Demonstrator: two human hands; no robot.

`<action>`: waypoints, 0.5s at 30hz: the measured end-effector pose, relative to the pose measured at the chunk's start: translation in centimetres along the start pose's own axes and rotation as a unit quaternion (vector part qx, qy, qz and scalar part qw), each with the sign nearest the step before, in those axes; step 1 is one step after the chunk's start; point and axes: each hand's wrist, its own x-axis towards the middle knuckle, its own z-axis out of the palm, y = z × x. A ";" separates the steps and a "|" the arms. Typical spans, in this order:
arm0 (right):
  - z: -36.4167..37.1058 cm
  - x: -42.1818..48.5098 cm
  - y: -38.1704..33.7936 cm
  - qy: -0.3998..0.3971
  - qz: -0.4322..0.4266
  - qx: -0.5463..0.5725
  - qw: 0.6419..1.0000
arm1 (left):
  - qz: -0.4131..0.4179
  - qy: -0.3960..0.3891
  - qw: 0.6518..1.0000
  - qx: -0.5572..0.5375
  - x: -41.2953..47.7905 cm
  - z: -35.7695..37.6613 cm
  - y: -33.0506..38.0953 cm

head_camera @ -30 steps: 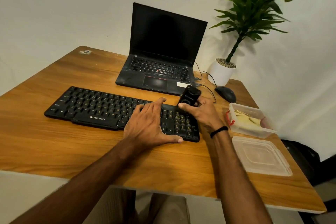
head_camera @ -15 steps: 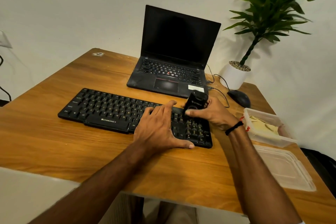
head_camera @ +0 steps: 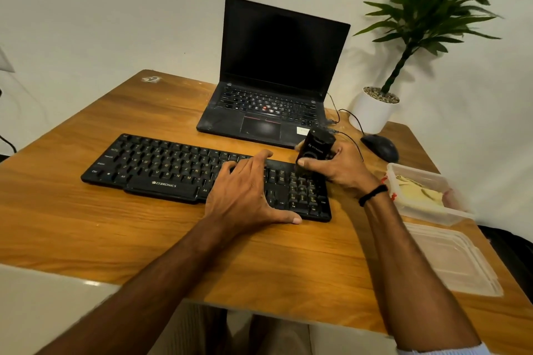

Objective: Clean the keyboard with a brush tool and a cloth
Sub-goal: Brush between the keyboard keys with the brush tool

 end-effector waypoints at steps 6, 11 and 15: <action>1.0 -0.6 -0.4 -0.056 -0.005 -0.012 0.998 | 0.001 0.000 1.000 -0.004 0.0 0.0 0.0; 0.0 -0.7 -0.3 -0.123 -0.013 0.013 0.992 | 0.001 0.000 1.000 0.003 0.0 0.0 0.1; 0.3 -0.6 -0.2 -0.075 -0.004 0.001 0.997 | -0.002 -0.003 1.000 0.000 0.0 0.0 0.1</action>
